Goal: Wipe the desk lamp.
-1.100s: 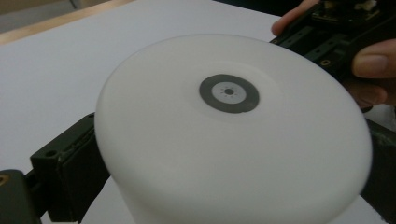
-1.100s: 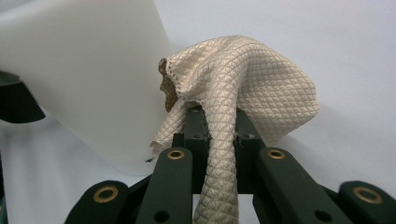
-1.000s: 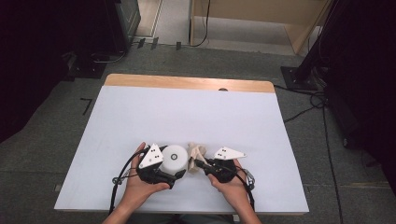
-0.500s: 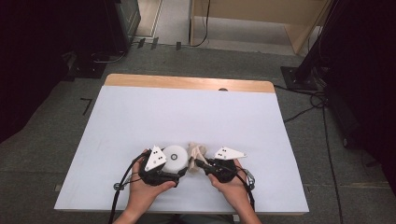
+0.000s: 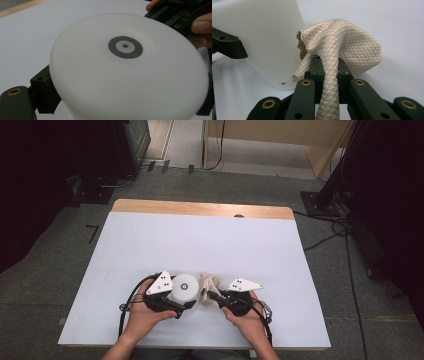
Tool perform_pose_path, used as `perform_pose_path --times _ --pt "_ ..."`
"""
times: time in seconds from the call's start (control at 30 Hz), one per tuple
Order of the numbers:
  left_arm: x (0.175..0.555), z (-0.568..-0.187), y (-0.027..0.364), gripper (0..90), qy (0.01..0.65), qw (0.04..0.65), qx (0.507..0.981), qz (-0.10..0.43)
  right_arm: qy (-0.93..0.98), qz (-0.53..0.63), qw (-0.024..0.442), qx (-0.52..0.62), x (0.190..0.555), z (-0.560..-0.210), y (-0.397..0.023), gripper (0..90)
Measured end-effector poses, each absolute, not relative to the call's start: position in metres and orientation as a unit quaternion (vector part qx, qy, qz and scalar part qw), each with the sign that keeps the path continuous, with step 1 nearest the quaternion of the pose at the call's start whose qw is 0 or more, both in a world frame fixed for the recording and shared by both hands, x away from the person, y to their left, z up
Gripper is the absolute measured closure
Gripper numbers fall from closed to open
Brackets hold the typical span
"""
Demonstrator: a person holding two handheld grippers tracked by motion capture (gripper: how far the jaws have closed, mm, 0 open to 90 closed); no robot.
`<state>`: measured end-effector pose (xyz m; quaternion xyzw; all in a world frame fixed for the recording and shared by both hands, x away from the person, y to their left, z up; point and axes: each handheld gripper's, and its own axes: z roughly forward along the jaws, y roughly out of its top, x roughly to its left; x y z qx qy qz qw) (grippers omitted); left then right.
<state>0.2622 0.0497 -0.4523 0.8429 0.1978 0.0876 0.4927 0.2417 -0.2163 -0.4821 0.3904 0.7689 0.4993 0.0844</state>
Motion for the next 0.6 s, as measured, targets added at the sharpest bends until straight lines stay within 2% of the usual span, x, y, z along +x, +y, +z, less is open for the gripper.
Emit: perform_pose_path --times 0.3,0.6 --pt "0.268 -0.455 0.054 8.2 0.166 0.503 0.845 0.073 0.773 0.514 0.074 0.364 0.238 -0.477 -0.212 81.2" --pt "0.269 -0.456 0.055 8.1 0.163 0.506 0.844 0.071 0.76 0.552 0.091 0.332 0.226 -0.454 -0.206 81.2"
